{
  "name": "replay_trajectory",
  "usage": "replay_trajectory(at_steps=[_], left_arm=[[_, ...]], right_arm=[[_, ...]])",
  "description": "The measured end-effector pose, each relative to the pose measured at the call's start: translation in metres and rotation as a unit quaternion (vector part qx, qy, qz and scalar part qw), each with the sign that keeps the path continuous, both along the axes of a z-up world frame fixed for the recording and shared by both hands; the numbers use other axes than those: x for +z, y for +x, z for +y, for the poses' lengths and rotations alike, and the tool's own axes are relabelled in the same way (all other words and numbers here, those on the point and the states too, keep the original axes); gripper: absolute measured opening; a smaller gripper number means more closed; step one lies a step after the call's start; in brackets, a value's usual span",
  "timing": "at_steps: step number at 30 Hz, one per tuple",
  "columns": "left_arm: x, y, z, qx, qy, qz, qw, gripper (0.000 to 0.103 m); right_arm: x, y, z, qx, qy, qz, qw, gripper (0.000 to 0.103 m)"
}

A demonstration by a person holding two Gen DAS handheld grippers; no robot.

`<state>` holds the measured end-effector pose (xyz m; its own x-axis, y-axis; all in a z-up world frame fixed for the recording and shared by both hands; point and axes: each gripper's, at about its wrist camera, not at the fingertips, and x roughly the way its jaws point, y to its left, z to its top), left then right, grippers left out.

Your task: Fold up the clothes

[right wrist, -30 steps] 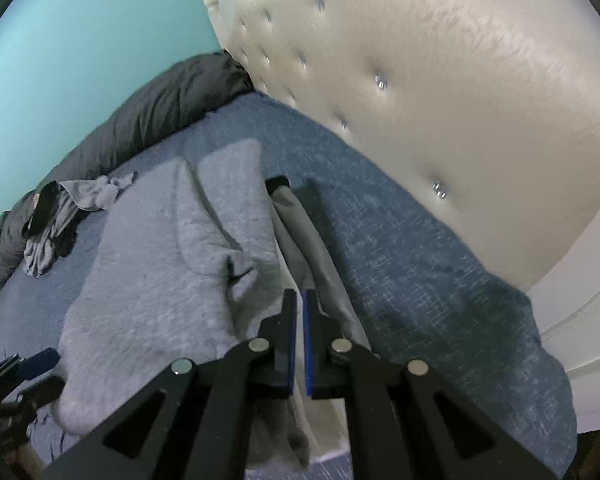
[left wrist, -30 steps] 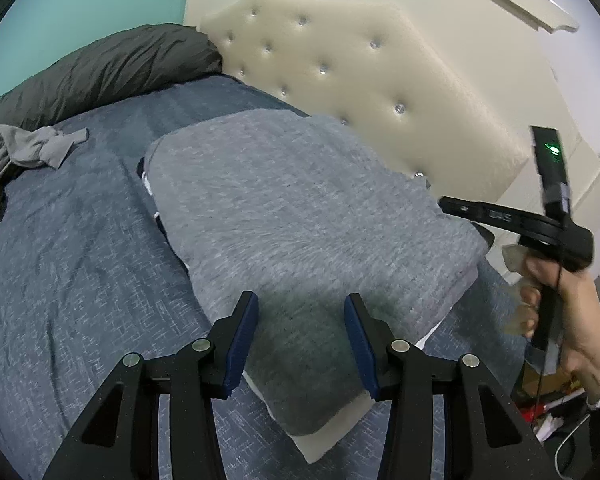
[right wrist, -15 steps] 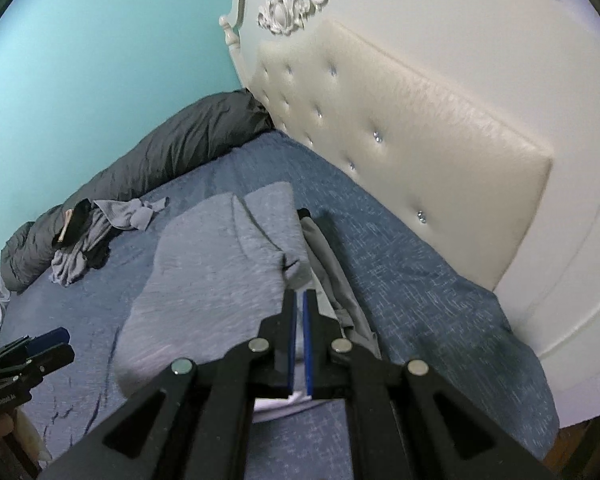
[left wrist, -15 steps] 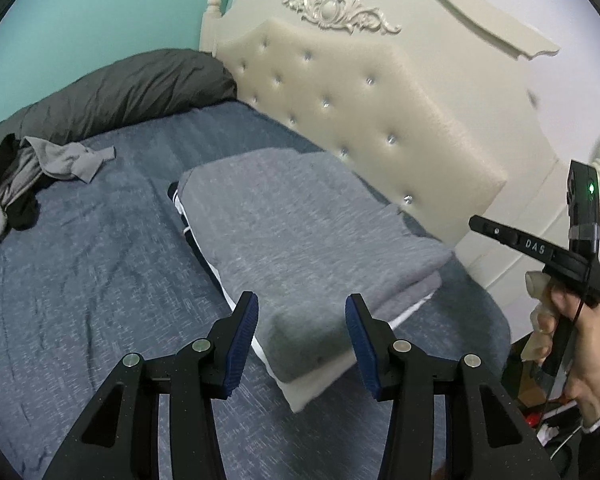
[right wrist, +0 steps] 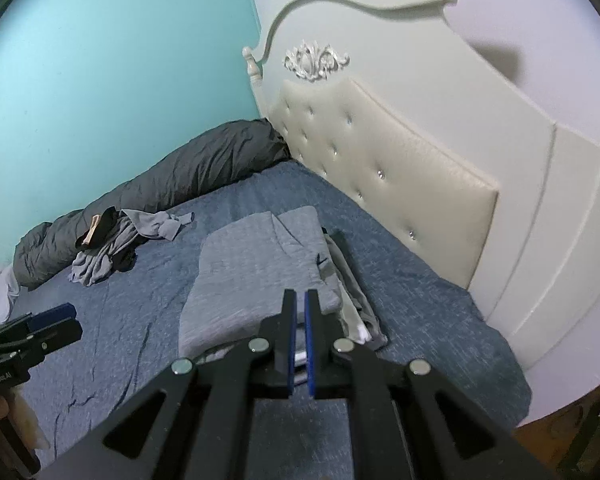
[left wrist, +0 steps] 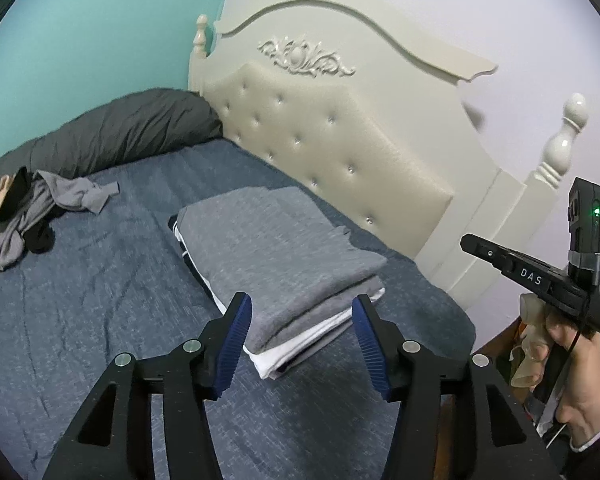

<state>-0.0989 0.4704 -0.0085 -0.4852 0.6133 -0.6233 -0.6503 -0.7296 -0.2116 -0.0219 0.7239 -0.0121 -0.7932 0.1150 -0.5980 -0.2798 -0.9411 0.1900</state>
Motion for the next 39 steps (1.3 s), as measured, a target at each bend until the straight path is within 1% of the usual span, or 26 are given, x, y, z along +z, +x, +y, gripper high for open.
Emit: replay_trajectory(at_steps=[5,7,11,14,16,18,24,27,30,31,33,35,37,38,39], left_arm=[[0.015,0.021,-0.013,-0.002,0.01,0.009,0.9999,0.061],[0.02,0.03,-0.02,-0.001,0.013,0.013,0.9998,0.065],[0.028,0.044,-0.035,0.003,0.019,0.018,0.9996,0.068],[0.033,0.053,-0.046,0.008,0.022,0.023,0.9994,0.074],[0.037,0.06,-0.053,0.012,0.024,0.029,0.9992,0.079],[0.04,0.065,-0.059,0.013,0.029,0.034,0.9989,0.081],[0.045,0.084,-0.076,0.013,0.025,0.043,0.9987,0.086],[0.047,0.094,-0.081,0.012,0.022,0.055,0.9982,0.087],[0.047,0.1,-0.087,0.011,0.025,0.056,0.998,0.089],[0.047,0.102,-0.089,0.011,0.023,0.059,0.9979,0.09],[0.047,0.107,-0.094,0.01,0.022,0.064,0.9976,0.092],[0.047,0.111,-0.097,0.011,0.021,0.068,0.9974,0.093],[0.046,0.114,-0.1,0.009,0.02,0.071,0.9972,0.094],[0.046,0.116,-0.101,0.009,0.019,0.073,0.9971,0.094],[0.046,0.117,-0.102,0.01,0.02,0.074,0.997,0.094]], right_arm=[[0.013,0.024,-0.023,-0.004,0.016,0.002,1.0,0.003],[0.019,0.034,-0.031,-0.005,0.015,0.005,1.0,0.003],[0.027,0.052,-0.045,-0.006,0.01,0.016,1.0,0.004],[0.032,0.065,-0.057,-0.003,0.01,0.024,1.0,0.004],[0.036,0.074,-0.065,-0.001,0.011,0.028,1.0,0.005],[0.039,0.082,-0.073,0.001,0.011,0.033,0.999,0.008],[0.046,0.107,-0.096,0.004,0.01,0.043,0.999,0.016],[0.047,0.116,-0.107,0.005,0.015,0.041,0.999,0.019],[0.047,0.126,-0.116,0.004,0.015,0.043,0.999,0.021],[0.047,0.129,-0.119,0.003,0.016,0.043,0.999,0.022],[0.046,0.133,-0.125,0.001,0.019,0.039,0.999,0.035],[0.047,0.137,-0.129,-0.002,0.019,0.043,0.999,0.04],[0.046,0.143,-0.135,-0.002,0.018,0.047,0.999,0.043],[0.046,0.145,-0.138,-0.002,0.019,0.047,0.999,0.047],[0.046,0.147,-0.141,-0.005,0.02,0.046,0.999,0.054]])
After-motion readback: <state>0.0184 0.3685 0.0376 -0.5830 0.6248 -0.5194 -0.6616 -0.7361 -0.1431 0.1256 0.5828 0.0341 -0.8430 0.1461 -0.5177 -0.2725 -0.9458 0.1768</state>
